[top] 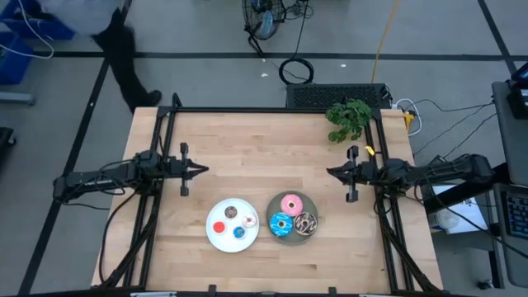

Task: Pick & Place donuts
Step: Return to Home Position

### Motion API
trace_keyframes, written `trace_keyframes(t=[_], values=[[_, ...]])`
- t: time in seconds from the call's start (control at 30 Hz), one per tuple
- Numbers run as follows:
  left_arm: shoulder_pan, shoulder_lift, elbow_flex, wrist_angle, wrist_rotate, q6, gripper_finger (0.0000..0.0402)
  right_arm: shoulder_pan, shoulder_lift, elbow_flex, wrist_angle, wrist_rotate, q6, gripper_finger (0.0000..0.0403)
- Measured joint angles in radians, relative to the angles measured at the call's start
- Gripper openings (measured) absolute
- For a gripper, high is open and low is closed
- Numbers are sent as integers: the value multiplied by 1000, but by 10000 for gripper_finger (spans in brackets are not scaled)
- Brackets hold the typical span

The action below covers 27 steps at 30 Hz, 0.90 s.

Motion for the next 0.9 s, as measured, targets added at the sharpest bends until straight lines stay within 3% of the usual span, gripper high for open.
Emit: trace_keyframes(t=[0.37, 0.57, 0.73, 0.9], values=[[0, 0, 0, -1, 1, -39, 4, 2, -191, 0, -146, -5, 16, 0], [0, 2, 0, -1, 1, -47, 4, 2, -323, 0, -310, -5, 36, 0], [0, 2, 0, -2, -3, -43, 9, 2, -373, -1, -326, -5, 66, 0], [0, 2, 0, -21, -100, -45, 5, 2, -375, -1, -327, -5, 76, 0]])
